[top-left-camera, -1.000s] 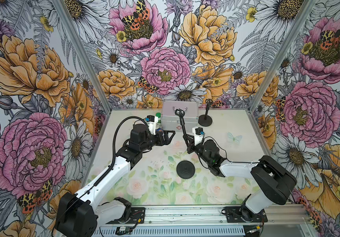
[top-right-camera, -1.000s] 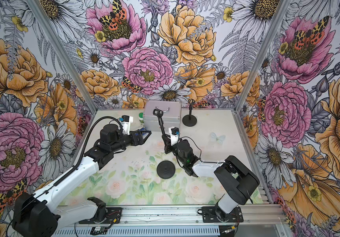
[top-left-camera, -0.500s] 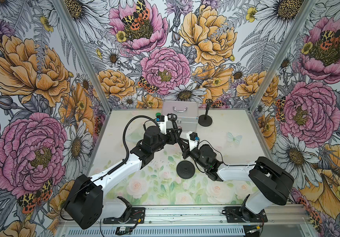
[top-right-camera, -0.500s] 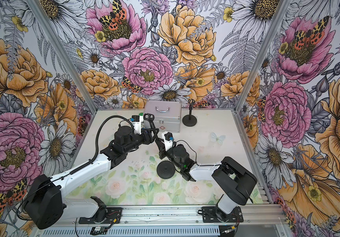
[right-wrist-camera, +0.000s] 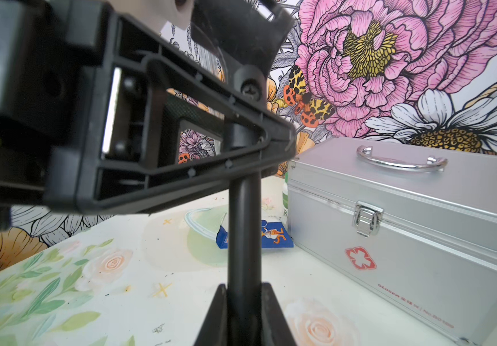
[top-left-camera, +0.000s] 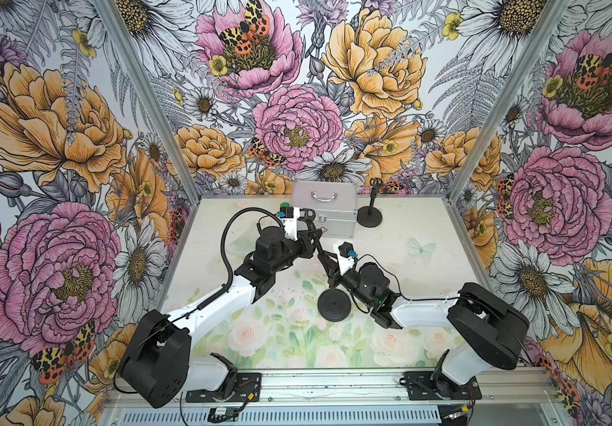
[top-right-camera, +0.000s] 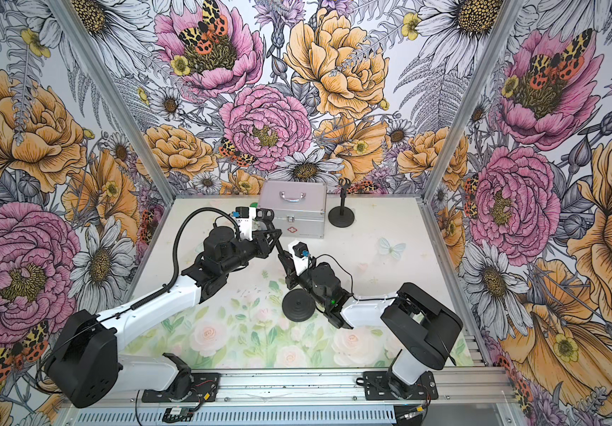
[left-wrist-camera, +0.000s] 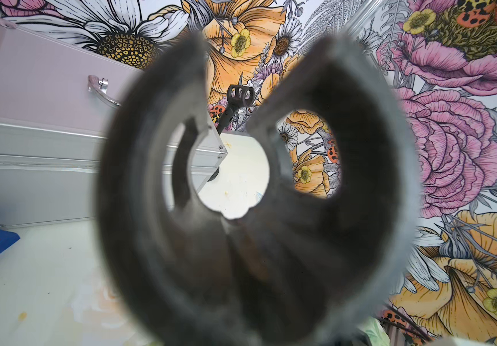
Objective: Assemble a microphone stand
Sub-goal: Adjust the microphone stand pole.
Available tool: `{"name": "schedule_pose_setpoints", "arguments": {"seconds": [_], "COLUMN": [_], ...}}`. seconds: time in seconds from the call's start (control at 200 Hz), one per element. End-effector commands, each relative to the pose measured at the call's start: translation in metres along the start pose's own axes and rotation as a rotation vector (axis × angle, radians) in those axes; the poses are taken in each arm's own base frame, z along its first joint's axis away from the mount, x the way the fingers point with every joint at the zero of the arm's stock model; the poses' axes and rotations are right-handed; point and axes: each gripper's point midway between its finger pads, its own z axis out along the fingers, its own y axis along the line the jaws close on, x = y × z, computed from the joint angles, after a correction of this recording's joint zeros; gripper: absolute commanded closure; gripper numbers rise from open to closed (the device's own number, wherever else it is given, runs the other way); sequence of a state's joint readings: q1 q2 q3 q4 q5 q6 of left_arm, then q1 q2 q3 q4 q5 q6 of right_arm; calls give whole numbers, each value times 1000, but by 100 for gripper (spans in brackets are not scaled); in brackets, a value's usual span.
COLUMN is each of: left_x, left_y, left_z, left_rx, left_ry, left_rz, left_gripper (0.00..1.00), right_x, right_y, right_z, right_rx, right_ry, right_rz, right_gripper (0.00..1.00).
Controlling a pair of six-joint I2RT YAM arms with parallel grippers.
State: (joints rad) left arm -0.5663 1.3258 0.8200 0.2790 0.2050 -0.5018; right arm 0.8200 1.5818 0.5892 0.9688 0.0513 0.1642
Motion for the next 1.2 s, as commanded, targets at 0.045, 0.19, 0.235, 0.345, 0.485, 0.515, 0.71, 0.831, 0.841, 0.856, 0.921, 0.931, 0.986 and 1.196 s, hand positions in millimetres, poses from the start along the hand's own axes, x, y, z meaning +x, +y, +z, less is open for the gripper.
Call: {"name": "schedule_pose_setpoints", "arguments": {"seconds": [0.045, 0.19, 0.235, 0.345, 0.485, 0.515, 0.71, 0.831, 0.841, 0.856, 0.921, 0.931, 0.986, 1.196], "left_x": [-8, -3, 0, 12, 42, 47, 67, 77, 77, 77, 77, 77, 77, 75], "left_y": [-25, -35, -38, -53, -71, -73, -81, -92, -94, -95, -98, -97, -100, -107], "left_z": [-9, -8, -8, -8, -4, -3, 1, -2, -3, -4, -8, -9, -13, -21], "left_rx": [128, 199, 220, 333, 465, 483, 566, 618, 619, 622, 631, 630, 641, 672], "left_ry": [-31, -10, -1, 41, 130, 146, 213, 211, 209, 206, 197, 196, 185, 142], "left_rz": [136, 201, 217, 289, 352, 358, 368, 450, 455, 462, 477, 480, 513, 531], "left_gripper": [88, 90, 90, 85, 85, 86, 88, 80, 80, 79, 79, 79, 78, 79], "right_x": [-21, -23, -22, -33, -57, -59, -79, -73, -72, -71, -66, -65, -60, -62], "right_y": [-4, 10, 13, 14, 19, 20, 8, 7, 7, 7, 7, 7, 6, -16], "right_z": [-19, -43, -48, -61, -73, -75, -87, -84, -83, -82, -79, -79, -78, -71], "right_rx": [-109, -360, -419, -496, -597, -609, -562, -584, -589, -594, -621, -625, -625, -476], "right_ry": [-29, 13, 46, 51, 54, 65, 64, 133, 137, 141, 164, 167, 174, 110], "right_rz": [-73, -71, -62, -32, 5, 9, 39, 55, 59, 64, 95, 96, 98, 110], "right_gripper": [64, 52, 51, 49, 47, 45, 43, 43, 43, 43, 44, 44, 44, 45]}}
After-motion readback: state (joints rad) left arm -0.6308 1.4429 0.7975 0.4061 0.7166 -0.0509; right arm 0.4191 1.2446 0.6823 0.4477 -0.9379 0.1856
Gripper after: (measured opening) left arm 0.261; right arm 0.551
